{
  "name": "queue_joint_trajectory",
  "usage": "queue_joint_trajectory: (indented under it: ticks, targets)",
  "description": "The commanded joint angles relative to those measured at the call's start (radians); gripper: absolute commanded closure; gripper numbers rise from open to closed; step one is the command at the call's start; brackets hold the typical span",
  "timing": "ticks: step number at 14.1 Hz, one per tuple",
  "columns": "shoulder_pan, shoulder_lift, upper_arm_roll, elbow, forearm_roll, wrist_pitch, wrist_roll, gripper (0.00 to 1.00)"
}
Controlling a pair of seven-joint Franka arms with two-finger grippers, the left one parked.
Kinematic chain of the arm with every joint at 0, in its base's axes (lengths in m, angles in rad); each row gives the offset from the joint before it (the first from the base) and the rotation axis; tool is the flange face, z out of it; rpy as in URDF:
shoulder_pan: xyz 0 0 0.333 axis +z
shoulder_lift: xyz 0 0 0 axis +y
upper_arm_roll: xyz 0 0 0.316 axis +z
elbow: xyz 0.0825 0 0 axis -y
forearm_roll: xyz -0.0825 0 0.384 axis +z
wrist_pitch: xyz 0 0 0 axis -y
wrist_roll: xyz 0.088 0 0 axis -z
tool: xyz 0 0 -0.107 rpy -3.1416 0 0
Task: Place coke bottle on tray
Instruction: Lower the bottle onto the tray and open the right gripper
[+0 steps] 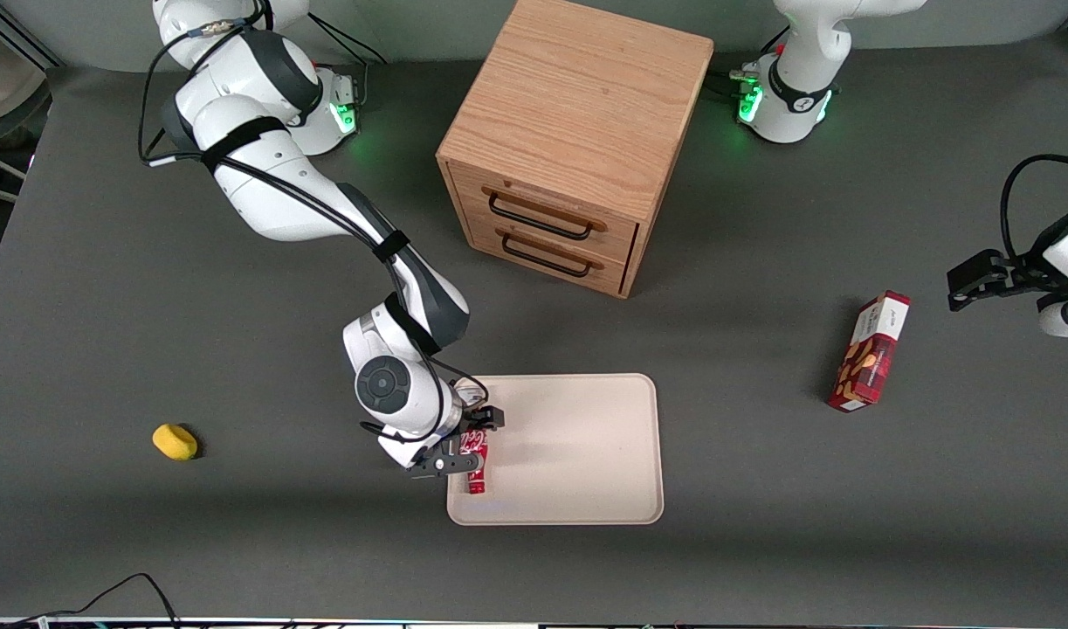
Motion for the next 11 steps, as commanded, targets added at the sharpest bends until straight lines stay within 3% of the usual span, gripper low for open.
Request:
queue_joint_trajectory:
  ticks: [1, 7, 11]
  targets:
    - [0.013, 0.016, -0.010, 0.033, 0.004, 0.000, 0.018, 0.00]
    - [0.004, -0.010, -0.015, 0.030, 0.007, -0.004, 0.014, 0.00]
    - [-0.039, -0.192, -0.012, -0.035, 0.033, -0.073, 0.010, 0.00]
